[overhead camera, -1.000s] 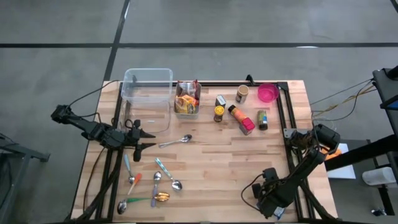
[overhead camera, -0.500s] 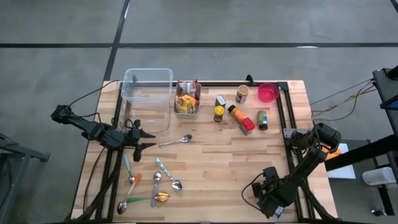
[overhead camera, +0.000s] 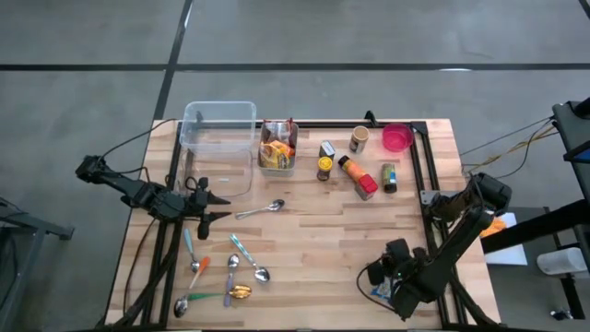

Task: Pick & Place Food Item
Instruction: Put the blue noodle pack into the gray bin

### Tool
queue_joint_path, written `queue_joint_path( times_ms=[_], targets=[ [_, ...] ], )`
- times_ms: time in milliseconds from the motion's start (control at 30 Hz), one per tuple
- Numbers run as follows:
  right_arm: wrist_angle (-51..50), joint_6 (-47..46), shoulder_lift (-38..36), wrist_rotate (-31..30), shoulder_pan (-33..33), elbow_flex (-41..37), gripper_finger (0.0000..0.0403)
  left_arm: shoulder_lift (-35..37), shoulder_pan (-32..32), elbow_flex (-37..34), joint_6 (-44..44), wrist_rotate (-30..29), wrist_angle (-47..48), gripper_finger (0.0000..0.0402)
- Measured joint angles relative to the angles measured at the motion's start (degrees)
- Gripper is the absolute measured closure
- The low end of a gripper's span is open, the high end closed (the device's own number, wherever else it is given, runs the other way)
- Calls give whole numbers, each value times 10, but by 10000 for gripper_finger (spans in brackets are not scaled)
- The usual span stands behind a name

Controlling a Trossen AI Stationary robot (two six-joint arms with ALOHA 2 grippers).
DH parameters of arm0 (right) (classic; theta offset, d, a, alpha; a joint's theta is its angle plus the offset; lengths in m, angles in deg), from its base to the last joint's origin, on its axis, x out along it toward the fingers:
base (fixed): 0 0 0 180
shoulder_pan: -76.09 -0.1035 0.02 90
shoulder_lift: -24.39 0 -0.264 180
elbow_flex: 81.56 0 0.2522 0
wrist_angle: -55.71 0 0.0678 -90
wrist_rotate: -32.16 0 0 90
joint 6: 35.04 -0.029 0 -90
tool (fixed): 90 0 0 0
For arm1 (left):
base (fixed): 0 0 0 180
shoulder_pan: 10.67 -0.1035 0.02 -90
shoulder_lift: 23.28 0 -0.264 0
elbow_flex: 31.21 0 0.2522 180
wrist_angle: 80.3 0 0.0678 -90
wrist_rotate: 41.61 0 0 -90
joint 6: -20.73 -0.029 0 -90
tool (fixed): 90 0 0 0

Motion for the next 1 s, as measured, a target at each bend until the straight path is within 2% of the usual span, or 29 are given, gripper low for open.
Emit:
queue_joint_path(
  times_ms=[200,367,567,833,1000],
  targets=[
    [-7,72,-26,-223,2,0,375,0,0,0,0,0,0,238],
    [-9,133,-34,-324,8,0,375,0,0,0,0,0,0,238],
    [-9,223,-54,-375,34,-1,375,0,0,0,0,0,0,238],
    [12,375,-102,-381,101,-2,374,0,0,0,0,0,0,238],
    [85,538,-127,-380,161,-2,374,0,0,0,0,0,0,238]
  ],
)
